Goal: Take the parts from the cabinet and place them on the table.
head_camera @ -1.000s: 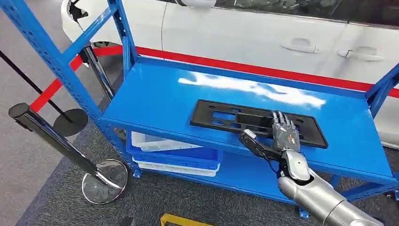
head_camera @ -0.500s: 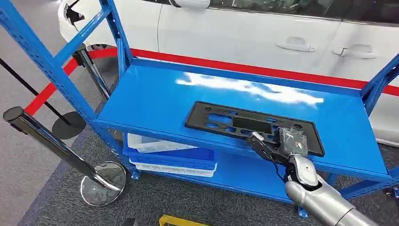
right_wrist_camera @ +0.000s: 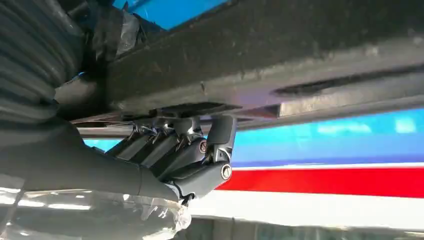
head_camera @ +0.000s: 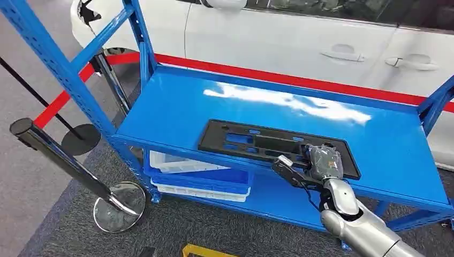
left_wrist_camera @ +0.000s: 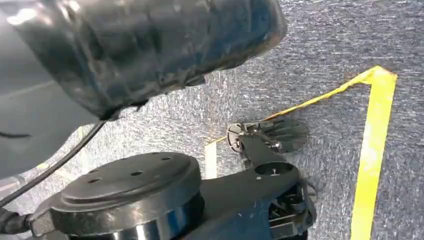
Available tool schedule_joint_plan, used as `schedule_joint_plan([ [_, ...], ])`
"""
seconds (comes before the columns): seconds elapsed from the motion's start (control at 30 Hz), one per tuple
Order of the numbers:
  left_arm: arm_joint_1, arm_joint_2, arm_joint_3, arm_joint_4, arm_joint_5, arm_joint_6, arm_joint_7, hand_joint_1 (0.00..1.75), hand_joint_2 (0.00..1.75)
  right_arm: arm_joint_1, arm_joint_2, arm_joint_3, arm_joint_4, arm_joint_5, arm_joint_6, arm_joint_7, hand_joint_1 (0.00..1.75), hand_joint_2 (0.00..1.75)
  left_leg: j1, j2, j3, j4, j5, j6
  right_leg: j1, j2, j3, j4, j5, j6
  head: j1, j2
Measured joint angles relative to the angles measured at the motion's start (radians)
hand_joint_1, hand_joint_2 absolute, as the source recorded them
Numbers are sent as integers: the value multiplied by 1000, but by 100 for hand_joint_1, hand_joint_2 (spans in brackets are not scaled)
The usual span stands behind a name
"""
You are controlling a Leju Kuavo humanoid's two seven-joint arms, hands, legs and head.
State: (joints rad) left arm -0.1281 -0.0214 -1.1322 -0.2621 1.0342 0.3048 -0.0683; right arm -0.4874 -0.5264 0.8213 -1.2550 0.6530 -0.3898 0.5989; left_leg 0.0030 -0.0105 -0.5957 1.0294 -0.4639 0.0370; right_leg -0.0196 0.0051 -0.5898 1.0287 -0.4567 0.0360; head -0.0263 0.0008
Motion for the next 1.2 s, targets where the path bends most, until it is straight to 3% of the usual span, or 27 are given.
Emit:
schedule_joint_plan([
  [0.1,2,-5,-6,0,-15,8,-1,0,0,3,0,-1,-28,46,-48,-6,175,175,-1,0,-2,-7,6,-12,2,-1,-8,7,2,-15,0,0],
  [0.13,1,-5,-8,0,-20,11,-2,0,0,3,0,-5,-43,62,-72,-12,175,175,0,1,-9,0,-4,-18,-7,-2,-5,0,6,-25,1,0],
  [0.17,0,-5,-11,0,-28,14,-5,0,0,4,0,-11,-62,78,-102,-20,175,175,2,3,-19,27,-23,-23,-6,-2,-4,-1,6,-29,0,0],
  [0.2,-1,-5,-16,0,-38,24,-8,0,0,8,0,-23,-87,94,-144,-29,175,175,2,4,-50,92,-60,-28,-6,-3,-4,0,5,-40,-5,0],
  [0.27,0,-6,-23,0,-51,47,-11,0,0,22,0,-50,-144,110,-216,-43,175,175,6,4,-128,250,-125,-34,-1,-5,-4,0,3,-43,-4,0],
  [0.3,1,-7,-24,0,-55,56,-13,0,0,33,0,-63,-174,116,-243,-50,175,175,7,4,-154,300,-135,-35,1,-5,-3,1,3,-44,-4,0],
  [0.33,2,-8,-25,0,-56,66,-15,0,0,46,0,-74,-202,119,-261,-55,175,175,7,4,-158,304,-120,-34,3,-4,-1,1,1,-46,-4,0],
  [0.37,3,-8,-25,0,-54,75,-21,0,175,56,0,-87,-241,119,-273,-67,175,175,7,4,-139,261,-86,-30,4,-3,2,1,0,-47,-4,0],
  [0.43,2,-8,-25,0,-39,95,-38,0,175,78,0,-116,-303,116,-280,-94,175,175,5,4,-56,88,7,-17,7,-1,10,1,-4,-45,-4,0],
  [0.47,2,-8,-25,0,-36,101,-44,0,175,90,0,-134,-333,116,-281,-107,175,175,3,4,-27,19,17,-10,7,-1,11,1,-6,-43,-4,0],
  [0.5,1,-8,-25,0,-32,104,-49,0,175,99,0,-151,-368,116,-287,-119,175,175,-2,3,-12,-2,9,-9,14,0,7,5,-9,-37,-4,0],
  [0.6,4,-8,-25,0,-15,113,-65,0,175,133,1,-203,-461,111,-295,-169,175,175,-5,2,-14,-1,11,-3,10,0,11,-4,-6,-24,-3,0],
  [0.63,5,-8,-25,0,-6,117,-71,0,175,146,1,-220,-504,107,-295,-191,175,175,4,3,-6,-16,18,5,14,0,13,-3,-11,-17,-3,0],
  [0.67,5,-8,-25,0,-3,121,-75,0,175,160,1,-232,-537,102,-295,-211,175,175,5,3,-2,-23,21,8,8,-1,6,13,-27,-14,-2,0],
  [0.7,4,-8,-25,0,3,126,-78,0,175,170,2,-239,-563,102,-295,-222,175,175,5,3,-1,-24,21,11,9,-1,-13,57,-59,-12,-1,0],
  [0.77,4,-8,-24,0,8,136,-80,0,175,196,4,-253,-635,107,-296,-235,175,175,5,3,-2,-24,21,14,9,-1,-86,221,-139,-8,-2,0],
  [0.8,4,-8,-24,0,8,137,-81,0,175,200,5,-254,-641,108,-296,-237,175,175,5,3,-2,-24,21,14,9,-1,-97,244,-147,-7,-2,0],
  [1.1,4,-8,-24,0,8,138,-81,0,175,204,5,-255,-649,110,-297,-238,175,175,5,3,-2,-23,20,14,9,-1,-109,268,-154,-6,-2,0],
  [1.13,6,-8,-24,0,17,143,-81,0,175,222,5,-257,-690,110,-298,-251,175,175,6,3,0,-21,19,13,4,-2,-121,285,-126,-2,-2,0],
  [1.17,5,-9,-24,0,26,146,-80,0,175,230,5,-257,-712,99,-298,-262,175,175,8,3,0,-17,16,10,-1,-2,-86,209,-77,1,-2,0],
  [1.2,6,-11,-15,0,70,156,-61,0,175,255,20,-257,-780,71,-298,-321,175,175,4,0,-7,5,2,-9,0,1,11,13,-19,-10,-3,0],
])
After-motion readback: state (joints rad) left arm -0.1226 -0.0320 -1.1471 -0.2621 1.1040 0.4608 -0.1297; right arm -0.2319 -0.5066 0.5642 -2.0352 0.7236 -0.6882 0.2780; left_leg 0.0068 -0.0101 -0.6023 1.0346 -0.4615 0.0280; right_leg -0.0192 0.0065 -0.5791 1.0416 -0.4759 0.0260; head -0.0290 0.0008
